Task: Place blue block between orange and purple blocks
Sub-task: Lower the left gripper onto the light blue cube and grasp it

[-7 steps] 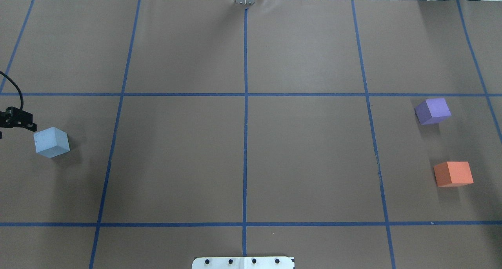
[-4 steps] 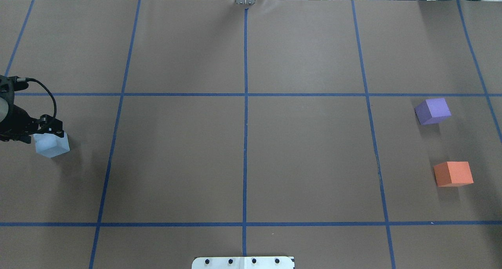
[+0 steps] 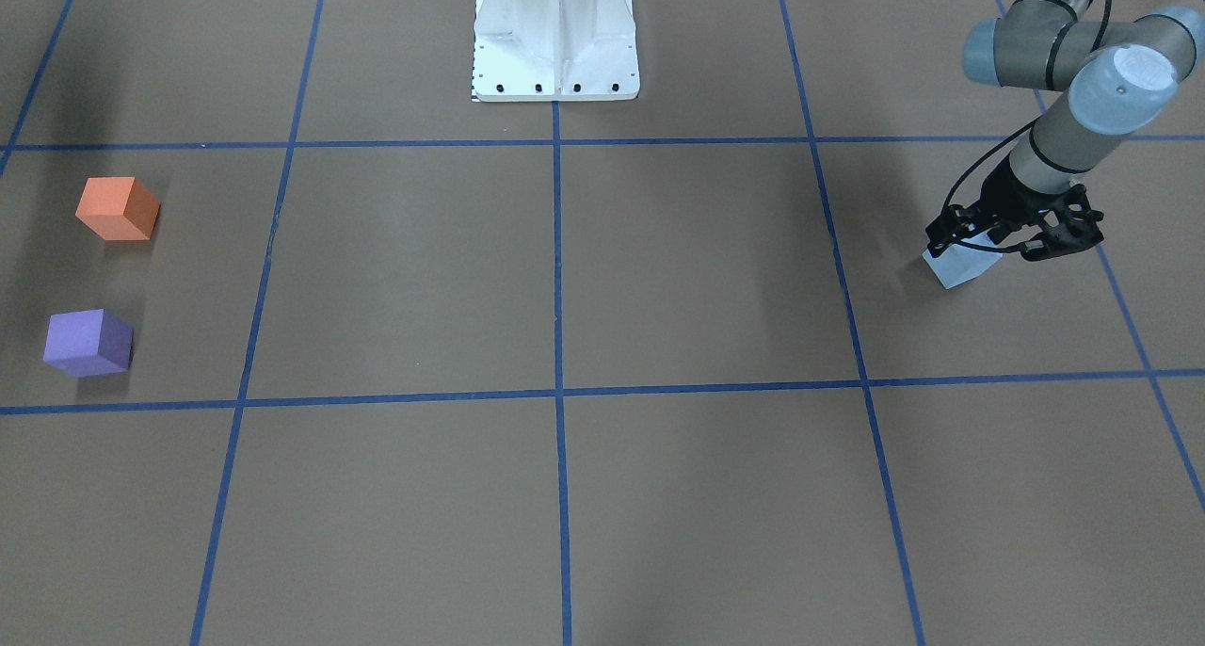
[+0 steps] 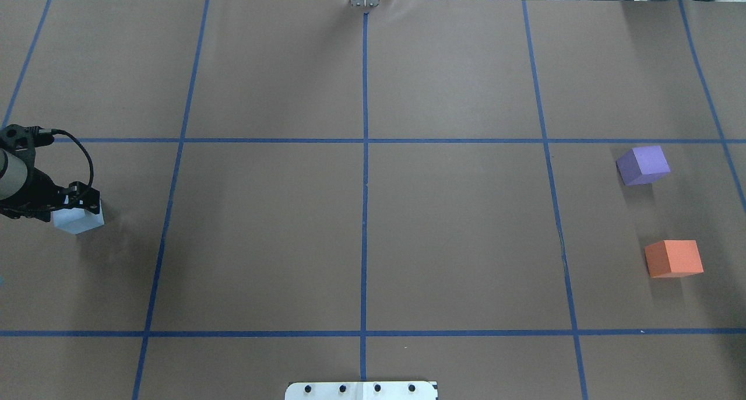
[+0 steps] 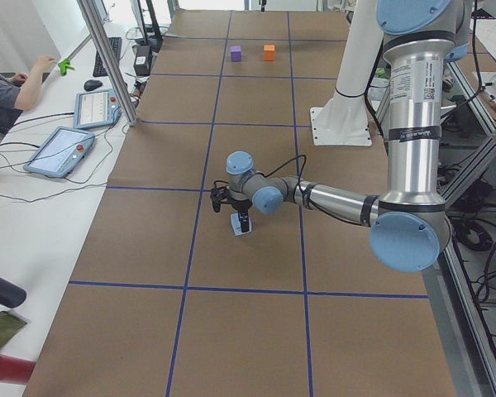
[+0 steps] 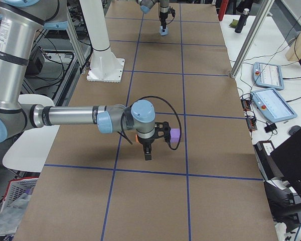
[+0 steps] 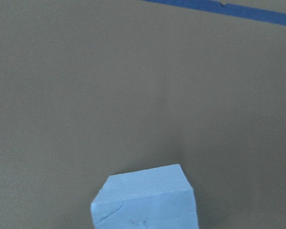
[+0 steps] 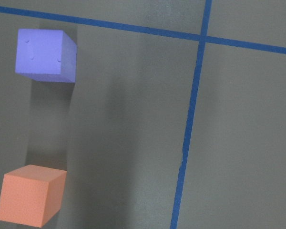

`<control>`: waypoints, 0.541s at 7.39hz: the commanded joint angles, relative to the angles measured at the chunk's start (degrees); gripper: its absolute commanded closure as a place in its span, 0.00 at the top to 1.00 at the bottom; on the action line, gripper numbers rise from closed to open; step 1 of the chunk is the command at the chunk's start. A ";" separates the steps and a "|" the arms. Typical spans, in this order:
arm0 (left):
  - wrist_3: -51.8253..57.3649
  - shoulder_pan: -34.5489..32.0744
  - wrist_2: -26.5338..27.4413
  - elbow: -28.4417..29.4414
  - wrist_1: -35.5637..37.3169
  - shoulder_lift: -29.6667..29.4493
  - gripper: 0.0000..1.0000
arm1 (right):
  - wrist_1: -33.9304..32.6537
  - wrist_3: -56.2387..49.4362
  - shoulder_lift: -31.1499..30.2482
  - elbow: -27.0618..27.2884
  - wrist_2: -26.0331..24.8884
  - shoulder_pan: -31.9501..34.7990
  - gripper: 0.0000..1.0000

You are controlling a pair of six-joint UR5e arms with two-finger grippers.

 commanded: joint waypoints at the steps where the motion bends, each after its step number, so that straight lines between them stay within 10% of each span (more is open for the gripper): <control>1: 0.01 1.00 0.04 2.15 -2.38 -0.34 0.89 | 0.00 0.00 -0.01 0.02 0.00 0.00 1.00; 4: 0.10 1.71 -0.66 0.76 -2.32 -1.30 0.34 | 0.09 -0.09 -0.01 0.02 0.09 0.00 1.00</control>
